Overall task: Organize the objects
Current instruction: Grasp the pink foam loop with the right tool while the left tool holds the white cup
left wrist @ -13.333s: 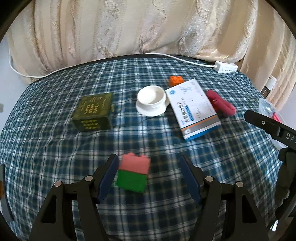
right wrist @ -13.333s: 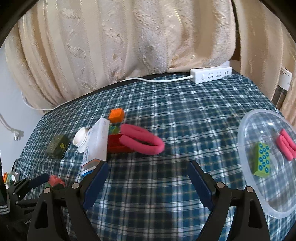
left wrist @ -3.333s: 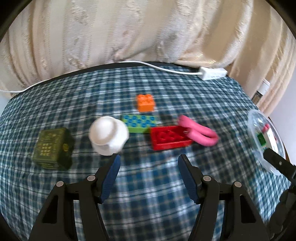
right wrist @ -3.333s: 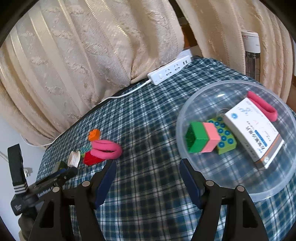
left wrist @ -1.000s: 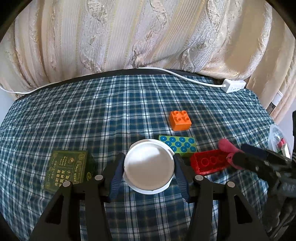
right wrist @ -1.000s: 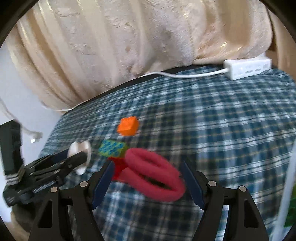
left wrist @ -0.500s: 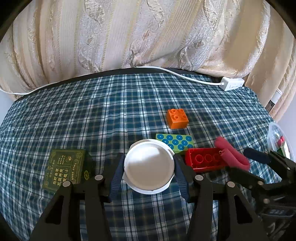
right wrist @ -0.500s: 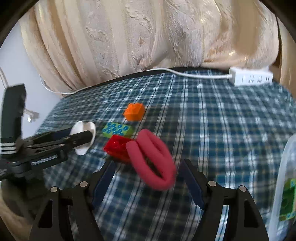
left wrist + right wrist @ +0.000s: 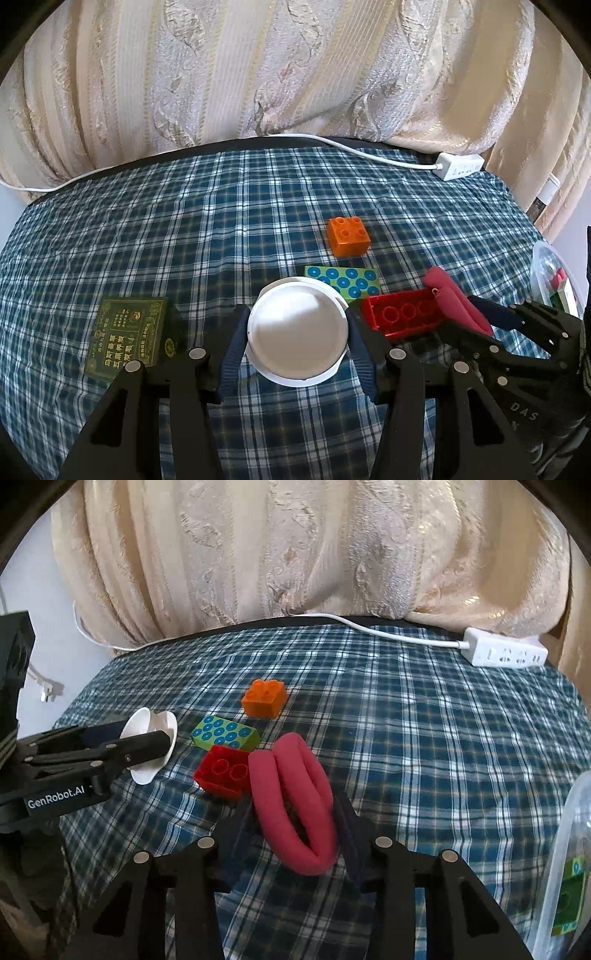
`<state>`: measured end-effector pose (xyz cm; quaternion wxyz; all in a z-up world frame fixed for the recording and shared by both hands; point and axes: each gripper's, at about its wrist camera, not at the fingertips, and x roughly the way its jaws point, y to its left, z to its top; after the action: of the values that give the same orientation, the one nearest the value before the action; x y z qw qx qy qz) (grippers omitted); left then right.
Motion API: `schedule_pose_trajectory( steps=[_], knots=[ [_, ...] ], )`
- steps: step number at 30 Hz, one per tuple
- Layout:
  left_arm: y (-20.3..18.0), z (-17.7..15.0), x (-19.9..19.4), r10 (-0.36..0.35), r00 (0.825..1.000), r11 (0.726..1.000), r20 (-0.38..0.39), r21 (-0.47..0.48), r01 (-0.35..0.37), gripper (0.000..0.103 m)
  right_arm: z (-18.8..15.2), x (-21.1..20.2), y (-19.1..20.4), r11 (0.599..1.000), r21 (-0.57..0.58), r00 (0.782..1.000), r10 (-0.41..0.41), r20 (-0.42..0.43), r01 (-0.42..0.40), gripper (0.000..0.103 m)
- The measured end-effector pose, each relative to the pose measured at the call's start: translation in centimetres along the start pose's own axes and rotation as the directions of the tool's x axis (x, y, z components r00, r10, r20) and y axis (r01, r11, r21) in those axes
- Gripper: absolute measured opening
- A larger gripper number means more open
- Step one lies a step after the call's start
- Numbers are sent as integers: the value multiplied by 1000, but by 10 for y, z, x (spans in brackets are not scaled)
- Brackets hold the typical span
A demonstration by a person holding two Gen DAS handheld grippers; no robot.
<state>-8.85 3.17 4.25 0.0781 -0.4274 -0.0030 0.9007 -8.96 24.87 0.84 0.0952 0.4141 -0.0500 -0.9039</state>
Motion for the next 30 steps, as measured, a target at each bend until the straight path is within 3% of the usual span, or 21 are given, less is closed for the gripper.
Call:
schedule_pose_trajectory(
  steps=[10, 12, 14, 22, 24, 26, 30],
  knots=[
    [-11, -1, -8, -25, 1000, 999, 18, 30, 24, 54, -10, -30, 4, 999, 46, 999, -3, 49, 1, 44],
    [-14, -2, -10, -31, 999, 999, 22, 38, 31, 54, -12, -37, 4, 998, 57, 998, -10, 62, 7, 43],
    [-17, -3, -12, -38, 999, 998, 25, 47, 37, 54, -13, -44, 3, 998, 66, 997, -16, 69, 12, 35],
    [-28, -5, -19, -53, 998, 996, 37, 72, 51, 54, -24, -61, -7, 995, 96, 997, -18, 81, 10, 35],
    [-29, -5, -22, -54, 998, 996, 44, 75, 51, 54, -26, -60, -8, 994, 113, 998, -8, 68, 1, 38],
    [-29, -5, -25, -57, 997, 996, 49, 75, 53, 54, -27, -58, -11, 991, 137, 998, -8, 67, -1, 60],
    [-28, -7, -30, -62, 996, 996, 57, 72, 58, 54, -30, -48, -14, 987, 158, 999, -18, 51, 10, 62]
  ],
)
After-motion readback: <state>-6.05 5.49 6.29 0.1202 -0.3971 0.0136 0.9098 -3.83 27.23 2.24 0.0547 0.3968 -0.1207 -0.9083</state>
